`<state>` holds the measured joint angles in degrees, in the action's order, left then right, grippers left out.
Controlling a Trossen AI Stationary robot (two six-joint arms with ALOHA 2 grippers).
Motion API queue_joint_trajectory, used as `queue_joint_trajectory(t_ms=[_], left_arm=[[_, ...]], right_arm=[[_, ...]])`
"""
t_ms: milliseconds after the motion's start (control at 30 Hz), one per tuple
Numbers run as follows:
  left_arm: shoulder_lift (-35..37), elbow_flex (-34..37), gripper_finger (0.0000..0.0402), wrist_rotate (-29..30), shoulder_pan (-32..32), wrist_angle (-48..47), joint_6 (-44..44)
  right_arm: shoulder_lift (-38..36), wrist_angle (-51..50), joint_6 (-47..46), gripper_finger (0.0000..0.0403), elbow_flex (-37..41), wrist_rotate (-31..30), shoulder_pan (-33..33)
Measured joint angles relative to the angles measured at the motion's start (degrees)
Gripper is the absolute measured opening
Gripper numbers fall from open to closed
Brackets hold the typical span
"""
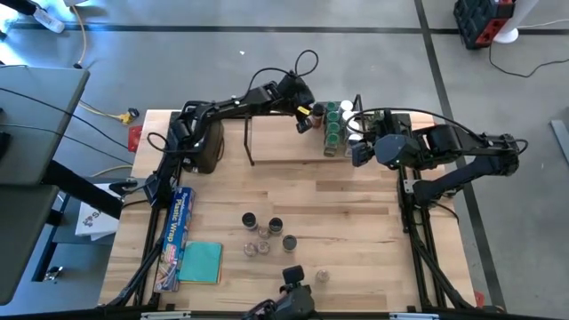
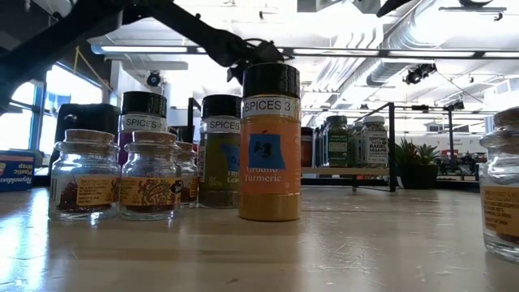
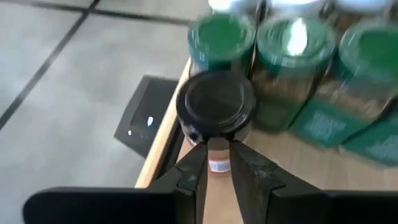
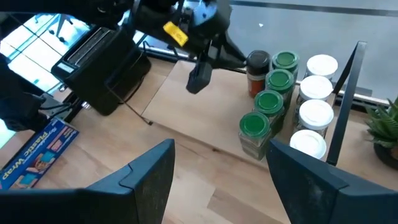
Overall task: Shelf spices
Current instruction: Put the black seasoning bottle on the shelf, then put the black seasoning bottle on the shelf and align it with the other black seasoning bottle
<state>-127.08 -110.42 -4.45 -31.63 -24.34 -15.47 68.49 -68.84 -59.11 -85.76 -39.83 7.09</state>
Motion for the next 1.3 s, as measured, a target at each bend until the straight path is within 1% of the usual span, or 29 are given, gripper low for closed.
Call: queue_joint_trajectory(t_ms=[167, 300, 433, 567, 667, 733, 800, 867, 933, 1000, 1067, 1133, 1167, 1233, 1300], left_arm=[[0.1, -0.1, 0.0061, 0.0, 0.4, -0.3, -0.1], [2.5, 0.0, 0.0061, 0.4, 0.5, -5.8, -0.1], [7.9, 0.0, 0.0057, 0.5, 0.8, -12.5, 0.8], [14.9, 0.0, 0.0039, 0.4, 2.3, -18.8, 1.6], [20.1, 0.0, 0.0017, 0.2, 5.0, -23.5, 3.7], [23.4, 0.0, 0.0004, 0.4, 7.6, -26.9, 6.3], [26.2, 0.0, 0.0003, 3.3, 11.4, -29.1, 10.8], [28.4, 0.0, 0.0003, 9.2, 16.0, -31.5, 17.3], [30.2, -0.1, 0.0001, 15.5, 20.6, -35.1, 26.3], [31.2, -0.1, 0.0001, 20.3, 25.3, -40.1, 38.5], [31.3, -0.1, 0.0004, 22.0, 29.6, -45.2, 50.8], [31.2, 0.0, 0.0012, 21.3, 33.6, -50.6, 58.6], [31.0, 0.0, 0.0019, 20.5, 35.7, -52.8, 60.2], [30.9, 0.0, 0.0039, 19.7, 39.6, -56.1, 60.6], [30.6, 0.0, 0.0067, 19.5, 42.9, -58.7, 58.3]], right_arm=[[0.0, 0.0, 0.1, 0.0248, 0.0, 0.0, 0.0], [0.0, -0.7, 0.9, 0.0248, 0.0, -0.2, 0.0], [0.0, -0.9, 4.2, 0.0248, 0.0, -0.5, 0.0], [0.0, -0.8, 9.3, 0.0248, 0.0, -1.6, 0.0], [0.0, -1.1, 16.2, 0.0248, 0.0, -1.5, -0.6], [0.0, -1.4, 22.1, 0.0248, 0.0, 0.3, -1.7], [0.0, -1.4, 30.0, 0.0248, 0.0, 3.4, -3.5], [0.0, -1.5, 39.4, 0.0248, 0.0, 8.1, -5.7], [0.0, -1.7, 48.2, 0.0248, 0.0, 13.8, -8.0], [0.0, -2.2, 54.5, 0.0248, 0.0, 19.2, -10.1], [0.0, -2.5, 59.1, 0.0248, 0.0, 22.2, -11.6], [0.0, -2.5, 62.8, 0.0248, 0.0, 24.1, -12.9], [0.0, -2.5, 64.2, 0.0248, 0.0, 24.8, -13.5], [0.0, -2.5, 66.5, 0.0248, 0.0, 26.3, -14.5], [0.0, -2.5, 68.2, 0.0248, 0.0, 28.3, -15.4]])
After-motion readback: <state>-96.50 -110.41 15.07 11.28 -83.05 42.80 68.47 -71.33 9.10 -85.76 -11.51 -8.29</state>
